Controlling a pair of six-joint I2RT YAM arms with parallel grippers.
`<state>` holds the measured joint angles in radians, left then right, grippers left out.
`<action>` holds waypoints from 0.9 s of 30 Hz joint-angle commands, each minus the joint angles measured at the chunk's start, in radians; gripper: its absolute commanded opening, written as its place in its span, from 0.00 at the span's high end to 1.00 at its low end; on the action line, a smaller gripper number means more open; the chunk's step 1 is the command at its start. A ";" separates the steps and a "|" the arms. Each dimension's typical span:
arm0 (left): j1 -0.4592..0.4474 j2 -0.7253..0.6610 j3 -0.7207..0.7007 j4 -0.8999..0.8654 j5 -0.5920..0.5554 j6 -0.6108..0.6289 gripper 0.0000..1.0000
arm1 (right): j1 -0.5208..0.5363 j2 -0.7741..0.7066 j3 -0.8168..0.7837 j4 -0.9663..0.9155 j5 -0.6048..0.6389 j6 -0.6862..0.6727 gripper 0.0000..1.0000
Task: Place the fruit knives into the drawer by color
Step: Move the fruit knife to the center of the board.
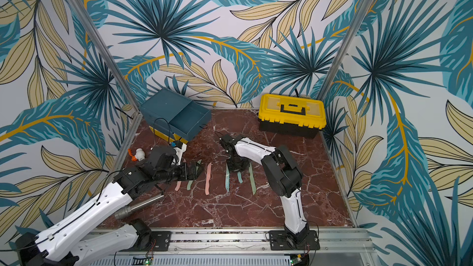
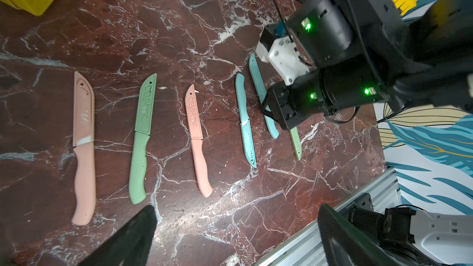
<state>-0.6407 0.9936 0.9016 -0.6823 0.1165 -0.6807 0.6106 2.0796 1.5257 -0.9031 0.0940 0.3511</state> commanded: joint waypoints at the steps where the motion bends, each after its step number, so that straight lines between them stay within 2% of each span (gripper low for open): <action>1: -0.002 0.012 -0.002 0.045 0.010 0.011 0.00 | -0.037 0.050 0.064 -0.016 0.044 -0.075 0.79; 6: -0.002 0.041 0.025 0.050 0.016 0.046 0.00 | -0.088 0.099 0.155 -0.030 0.007 -0.092 0.76; 9: -0.002 0.055 0.042 0.050 0.017 0.073 0.00 | -0.102 0.103 0.180 -0.028 -0.027 -0.084 0.64; 12: -0.002 0.070 0.062 0.055 0.024 0.097 0.00 | -0.106 0.103 0.196 -0.033 -0.043 -0.071 0.56; 18: -0.002 0.111 0.094 0.069 0.031 0.118 0.00 | -0.105 0.101 0.206 -0.022 -0.059 -0.052 0.57; 27: -0.002 0.135 0.097 0.096 0.034 0.104 0.00 | -0.108 0.133 0.211 -0.034 -0.056 -0.053 0.65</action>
<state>-0.6407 1.1324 0.9741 -0.6159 0.1429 -0.5865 0.5007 2.1818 1.7283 -0.9146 0.0441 0.2920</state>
